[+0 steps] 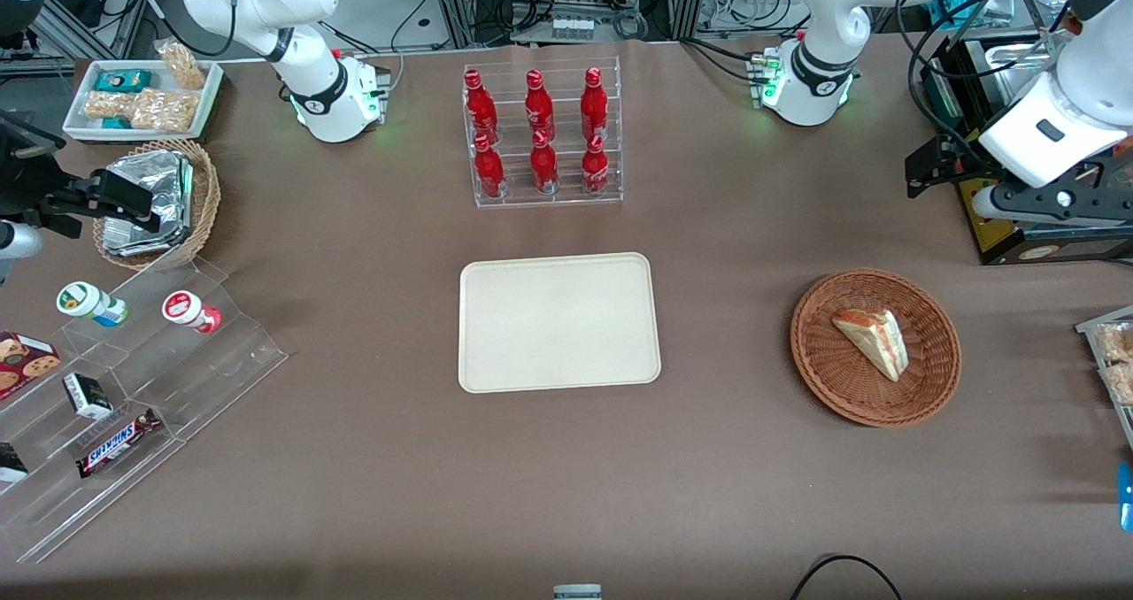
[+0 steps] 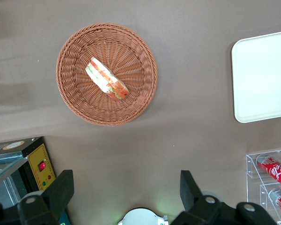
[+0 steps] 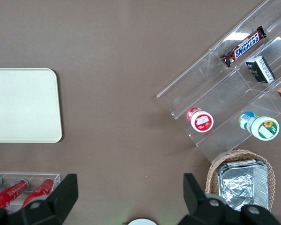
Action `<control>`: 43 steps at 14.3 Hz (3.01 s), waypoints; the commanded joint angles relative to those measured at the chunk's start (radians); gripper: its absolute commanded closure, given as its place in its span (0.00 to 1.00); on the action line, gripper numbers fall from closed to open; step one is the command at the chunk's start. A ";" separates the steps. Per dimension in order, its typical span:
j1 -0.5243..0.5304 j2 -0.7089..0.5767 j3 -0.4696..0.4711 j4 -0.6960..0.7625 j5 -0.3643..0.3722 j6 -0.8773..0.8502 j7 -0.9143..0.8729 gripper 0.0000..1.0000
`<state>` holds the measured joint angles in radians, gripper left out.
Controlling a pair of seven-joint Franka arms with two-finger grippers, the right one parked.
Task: Place sandwich from basket to tray
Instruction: 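Move the left gripper over the sandwich in the wicker basket and lower it, then close the left gripper on the wrapped sandwich, then lift the sandwich out of the basket with the left gripper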
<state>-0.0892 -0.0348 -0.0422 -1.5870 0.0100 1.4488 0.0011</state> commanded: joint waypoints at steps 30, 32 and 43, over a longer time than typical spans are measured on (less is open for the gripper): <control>0.039 0.363 0.111 -0.472 0.027 0.852 -0.928 0.03; 0.039 0.385 0.111 -0.469 0.025 0.855 -0.967 0.42; -0.076 0.366 0.101 -0.198 0.027 0.420 -0.775 0.96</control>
<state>-0.1092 0.3429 0.0545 -1.8831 0.0298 2.0156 -0.8856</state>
